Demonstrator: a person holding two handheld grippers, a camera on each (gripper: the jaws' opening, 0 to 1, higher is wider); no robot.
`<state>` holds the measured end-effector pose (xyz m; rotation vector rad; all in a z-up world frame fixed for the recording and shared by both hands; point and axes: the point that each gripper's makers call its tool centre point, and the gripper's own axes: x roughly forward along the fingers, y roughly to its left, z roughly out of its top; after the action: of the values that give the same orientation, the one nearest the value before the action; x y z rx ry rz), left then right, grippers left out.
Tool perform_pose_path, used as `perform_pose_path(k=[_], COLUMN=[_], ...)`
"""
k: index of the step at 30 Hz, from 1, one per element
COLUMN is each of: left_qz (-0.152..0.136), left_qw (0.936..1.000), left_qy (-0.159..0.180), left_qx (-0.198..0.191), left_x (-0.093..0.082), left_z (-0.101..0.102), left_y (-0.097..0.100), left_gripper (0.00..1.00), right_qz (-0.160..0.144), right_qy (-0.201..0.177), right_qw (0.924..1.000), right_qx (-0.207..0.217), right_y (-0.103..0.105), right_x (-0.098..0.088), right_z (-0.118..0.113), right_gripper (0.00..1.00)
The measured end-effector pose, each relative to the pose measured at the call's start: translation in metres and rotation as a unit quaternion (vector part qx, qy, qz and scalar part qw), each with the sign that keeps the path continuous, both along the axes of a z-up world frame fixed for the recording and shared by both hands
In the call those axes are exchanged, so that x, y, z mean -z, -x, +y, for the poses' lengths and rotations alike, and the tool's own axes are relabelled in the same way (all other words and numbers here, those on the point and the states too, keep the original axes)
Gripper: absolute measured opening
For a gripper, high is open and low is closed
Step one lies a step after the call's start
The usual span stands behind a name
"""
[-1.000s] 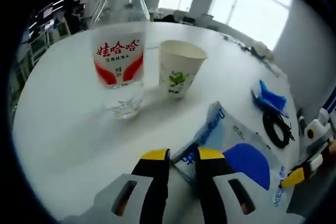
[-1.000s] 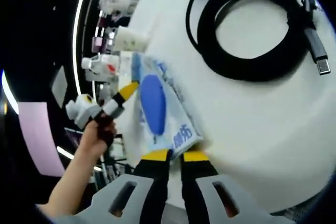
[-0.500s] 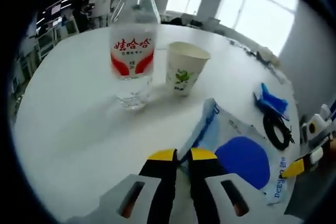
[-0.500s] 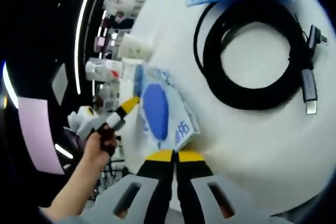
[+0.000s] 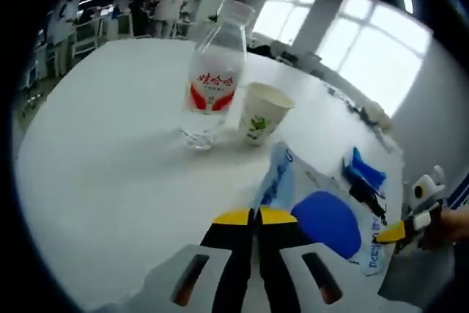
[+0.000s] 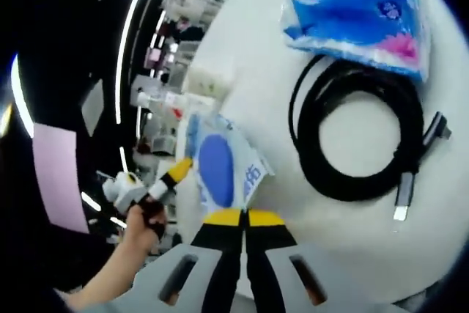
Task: Arrange the tabletop items into an orderly group along one side of the table until the central work area is clear of visible clutter.
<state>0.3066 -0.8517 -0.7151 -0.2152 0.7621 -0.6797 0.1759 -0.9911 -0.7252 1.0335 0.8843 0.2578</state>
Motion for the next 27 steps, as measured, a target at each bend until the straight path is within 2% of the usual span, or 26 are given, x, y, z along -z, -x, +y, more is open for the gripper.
perform_pose_path(k=[8,12,16,22,27], left_qz=[-0.005,-0.006,-0.008,-0.010,-0.016], left_qw=[0.9977,0.9953,0.9932,0.9868,0.9837], left_qy=[0.045,0.069,0.088,0.133,0.147], left_qx=[-0.050,-0.068,-0.076,-0.092,-0.103], left_x=[-0.020,-0.028,-0.038,-0.057,-0.068], left_z=[0.007,0.008,0.004,-0.003,-0.005], left_y=[0.012,0.020,0.030,0.044,0.055], left_gripper=[0.00,0.00,0.00,0.00,0.00], right_qz=[-0.046,-0.051,-0.060,-0.084,-0.105], right_qy=[0.017,-0.006,-0.008,0.003,0.027], right_qw=[0.9982,0.9985,0.9981,0.9964,0.9940], right_qx=[-0.035,-0.019,-0.014,-0.004,-0.013], right_y=[-0.004,-0.001,0.000,0.000,0.002], right_x=[-0.030,-0.041,-0.049,-0.067,-0.080], right_z=[-0.011,-0.020,-0.028,-0.045,-0.049], right_gripper=[0.00,0.00,0.00,0.00,0.00])
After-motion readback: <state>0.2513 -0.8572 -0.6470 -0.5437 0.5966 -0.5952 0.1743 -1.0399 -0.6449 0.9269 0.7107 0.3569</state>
